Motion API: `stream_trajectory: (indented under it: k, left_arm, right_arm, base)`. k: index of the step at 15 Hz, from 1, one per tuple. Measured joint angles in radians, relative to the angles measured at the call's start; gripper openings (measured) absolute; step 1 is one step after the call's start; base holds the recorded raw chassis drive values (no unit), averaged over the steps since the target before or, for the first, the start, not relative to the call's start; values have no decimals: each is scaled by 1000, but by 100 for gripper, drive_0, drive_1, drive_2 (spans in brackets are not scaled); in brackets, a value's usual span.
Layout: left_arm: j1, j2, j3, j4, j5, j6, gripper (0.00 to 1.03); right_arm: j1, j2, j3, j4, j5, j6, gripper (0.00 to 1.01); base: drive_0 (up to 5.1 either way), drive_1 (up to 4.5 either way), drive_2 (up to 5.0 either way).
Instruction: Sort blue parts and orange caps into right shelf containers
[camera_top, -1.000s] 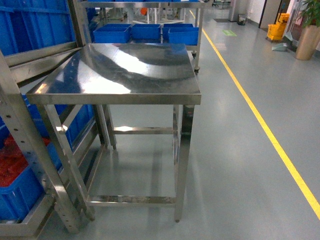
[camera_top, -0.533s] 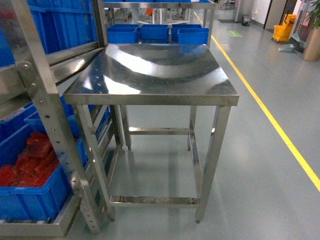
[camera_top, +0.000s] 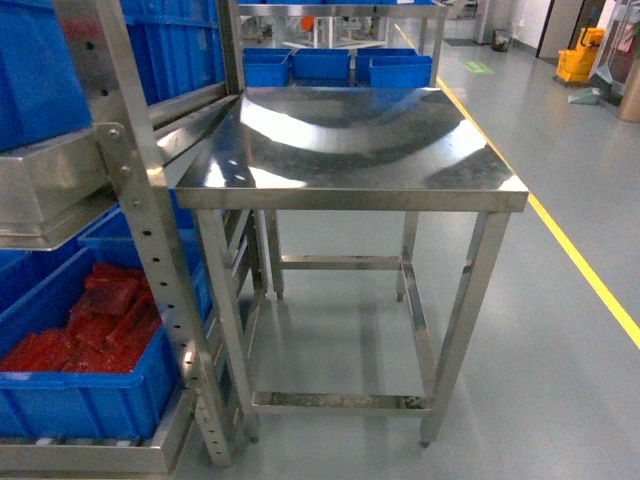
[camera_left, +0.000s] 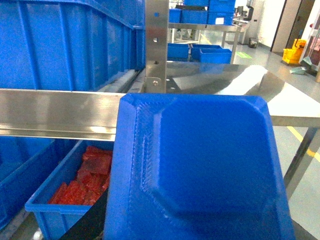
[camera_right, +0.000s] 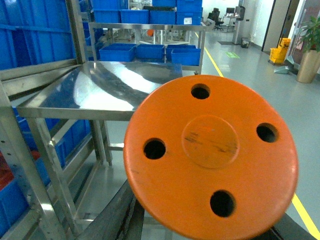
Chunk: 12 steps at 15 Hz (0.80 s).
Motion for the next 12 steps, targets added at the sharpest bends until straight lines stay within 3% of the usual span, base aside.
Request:
stream_trajectory:
  k: [12]
  left_arm:
    - [0,0,0,0,0,0,43]
  right_arm:
    - [0,0,0,0,-1,0,41]
  base:
    - [-501,245,245]
